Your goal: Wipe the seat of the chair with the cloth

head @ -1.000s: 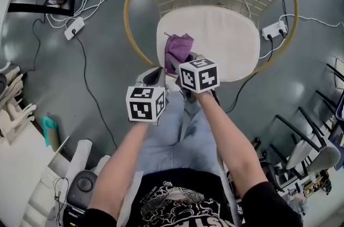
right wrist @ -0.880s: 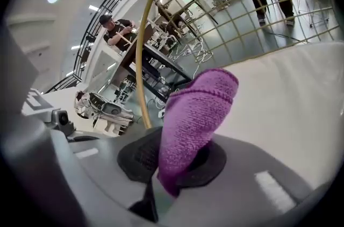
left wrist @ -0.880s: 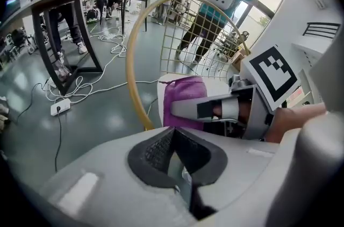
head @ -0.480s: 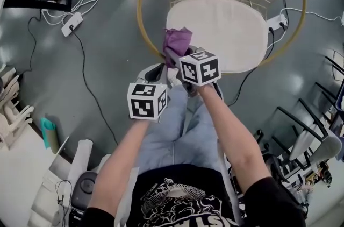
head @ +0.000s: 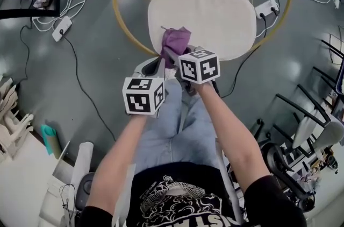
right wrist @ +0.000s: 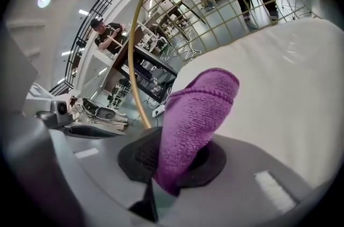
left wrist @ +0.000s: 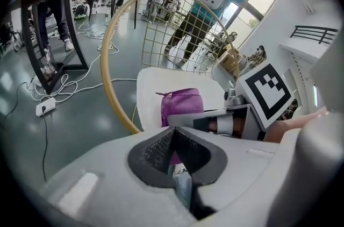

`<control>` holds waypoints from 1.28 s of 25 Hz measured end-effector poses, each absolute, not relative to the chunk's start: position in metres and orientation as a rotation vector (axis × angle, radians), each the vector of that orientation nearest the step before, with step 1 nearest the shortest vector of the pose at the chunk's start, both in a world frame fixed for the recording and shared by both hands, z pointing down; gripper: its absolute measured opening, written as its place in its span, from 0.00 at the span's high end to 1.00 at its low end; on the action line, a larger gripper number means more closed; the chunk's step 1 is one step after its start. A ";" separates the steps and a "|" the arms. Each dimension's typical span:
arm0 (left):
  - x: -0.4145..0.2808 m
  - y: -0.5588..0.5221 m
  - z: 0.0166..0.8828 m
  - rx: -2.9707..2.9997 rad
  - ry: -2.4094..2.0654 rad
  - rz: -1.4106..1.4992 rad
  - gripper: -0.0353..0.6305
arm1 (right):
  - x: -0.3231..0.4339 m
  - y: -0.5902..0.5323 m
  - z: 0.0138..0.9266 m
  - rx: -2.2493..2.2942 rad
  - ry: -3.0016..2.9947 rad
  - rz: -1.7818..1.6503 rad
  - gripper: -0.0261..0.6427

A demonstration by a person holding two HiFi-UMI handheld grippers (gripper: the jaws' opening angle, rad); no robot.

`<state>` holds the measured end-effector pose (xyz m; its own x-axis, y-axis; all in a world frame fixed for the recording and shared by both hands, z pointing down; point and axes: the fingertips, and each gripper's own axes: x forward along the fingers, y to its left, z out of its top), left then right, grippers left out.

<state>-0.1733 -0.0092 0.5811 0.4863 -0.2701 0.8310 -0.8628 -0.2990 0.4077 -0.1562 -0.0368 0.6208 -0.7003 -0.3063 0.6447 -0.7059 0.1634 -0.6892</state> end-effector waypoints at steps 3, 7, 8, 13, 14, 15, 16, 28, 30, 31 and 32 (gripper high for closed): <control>-0.158 -0.003 0.581 1.829 -0.939 0.823 0.95 | -0.141 -0.028 0.626 0.981 -2.073 1.558 0.88; -0.144 0.007 0.583 1.827 -0.926 0.841 0.95 | -0.120 -0.019 0.633 0.997 -2.048 1.516 0.88; -0.140 0.009 0.584 1.826 -0.924 0.845 0.95 | -0.115 -0.017 0.635 0.993 -2.045 1.507 0.88; -0.116 0.017 0.586 1.827 -0.908 0.864 0.95 | -0.084 -0.008 0.644 0.997 -2.016 1.490 0.88; -0.111 0.019 0.587 1.829 -0.904 0.867 0.95 | -0.076 -0.007 0.646 1.003 -2.007 1.489 0.88; -0.105 0.020 0.587 1.831 -0.900 0.870 0.95 | -0.068 -0.006 0.648 1.011 -1.999 1.486 0.88; -0.099 0.020 0.587 1.834 -0.896 0.874 0.95 | -0.059 -0.004 0.649 1.020 -1.989 1.481 0.88; -0.016 0.017 0.588 1.880 -0.820 0.923 0.95 | 0.045 0.000 0.656 1.114 -1.898 1.466 0.88; -0.004 0.015 0.587 1.889 -0.812 0.928 0.95 | 0.060 0.000 0.655 1.132 -1.892 1.471 0.88; 0.002 0.014 0.587 1.890 -0.810 0.929 0.95 | 0.067 -0.001 0.654 1.137 -1.891 1.474 0.88; 0.007 0.012 0.586 1.892 -0.809 0.930 0.95 | 0.073 -0.001 0.653 1.140 -1.891 1.476 0.88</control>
<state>0.0071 0.0119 0.5860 0.5130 -0.1721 0.8409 -0.8089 -0.4248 0.4066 0.0727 -0.0014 0.6530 -0.5371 -0.3163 0.7819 -0.8353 0.0709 -0.5451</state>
